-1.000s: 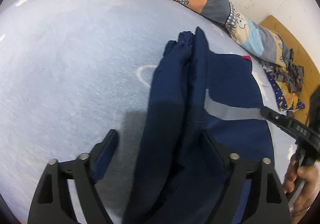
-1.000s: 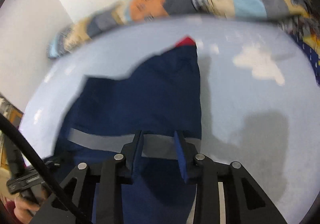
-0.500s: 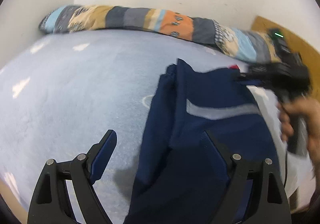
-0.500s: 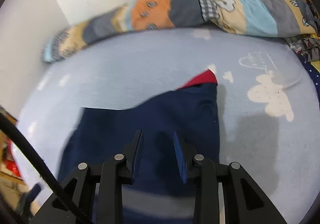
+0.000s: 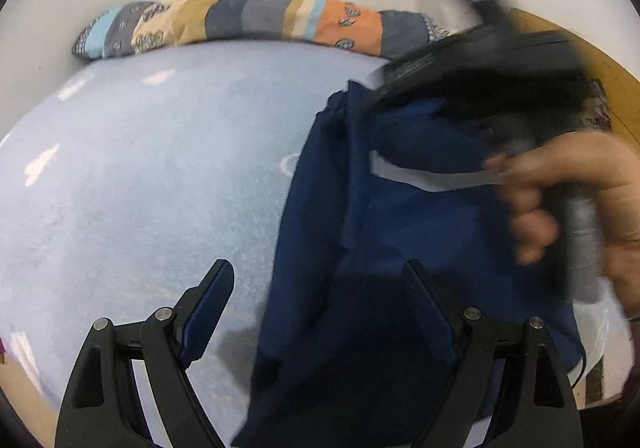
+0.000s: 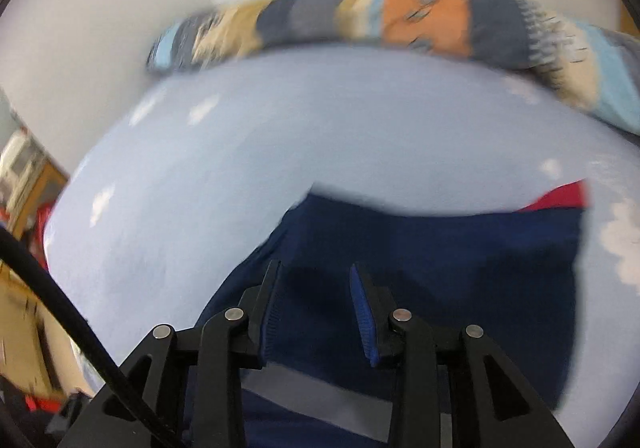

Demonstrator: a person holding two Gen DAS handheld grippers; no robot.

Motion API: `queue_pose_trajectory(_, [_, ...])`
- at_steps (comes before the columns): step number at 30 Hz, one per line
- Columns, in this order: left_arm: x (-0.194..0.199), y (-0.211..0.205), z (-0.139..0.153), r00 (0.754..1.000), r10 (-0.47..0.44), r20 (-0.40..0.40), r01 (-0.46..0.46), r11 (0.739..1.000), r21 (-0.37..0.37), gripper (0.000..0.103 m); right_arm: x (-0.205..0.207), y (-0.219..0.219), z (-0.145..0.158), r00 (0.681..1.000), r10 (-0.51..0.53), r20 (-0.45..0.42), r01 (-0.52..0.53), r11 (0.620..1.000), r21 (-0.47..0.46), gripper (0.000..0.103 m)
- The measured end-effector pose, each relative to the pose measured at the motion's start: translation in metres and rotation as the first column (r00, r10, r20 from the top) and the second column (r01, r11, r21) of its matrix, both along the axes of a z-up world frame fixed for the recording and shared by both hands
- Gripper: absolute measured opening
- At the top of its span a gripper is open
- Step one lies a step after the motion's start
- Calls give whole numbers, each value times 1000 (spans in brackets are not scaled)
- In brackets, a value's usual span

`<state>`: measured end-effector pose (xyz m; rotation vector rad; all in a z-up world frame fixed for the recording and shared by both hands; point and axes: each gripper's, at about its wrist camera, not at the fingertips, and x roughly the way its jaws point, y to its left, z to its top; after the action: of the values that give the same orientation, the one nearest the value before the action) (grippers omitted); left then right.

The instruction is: Fold large clothes

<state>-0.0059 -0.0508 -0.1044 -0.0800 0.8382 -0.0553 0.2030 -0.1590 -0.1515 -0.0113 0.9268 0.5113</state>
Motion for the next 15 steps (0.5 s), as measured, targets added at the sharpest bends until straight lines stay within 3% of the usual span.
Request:
queue_pose_trajectory(2, [-9,-6,-6,1000,-12,-1,12,1000,21,85,5,17,-26,998,24,-65,-26,999,-30,52])
queue_pose_trajectory(4, [-10,-8,-20,999,-24,-47,26,999,39,86,5,21,-34,996,33,-81,-38,998,-57,52])
queue_pose_trajectory(6, [-12,-9,-28,999,-25,-34,25,999,24,85,2,13,-21,994,19,-107,-19,1000,-6,53])
queue_pose_trajectory(8, [-14,-10,-26,999,-26,-28,27,999,38,85,-16,-1,2,997,28,-75,-23,998,61,53])
queue_pose_trajectory(15, [-34,-25,0,996,-57,66,54,998,45,85,-113,-80,42,998,-63,31,60,995,77,55])
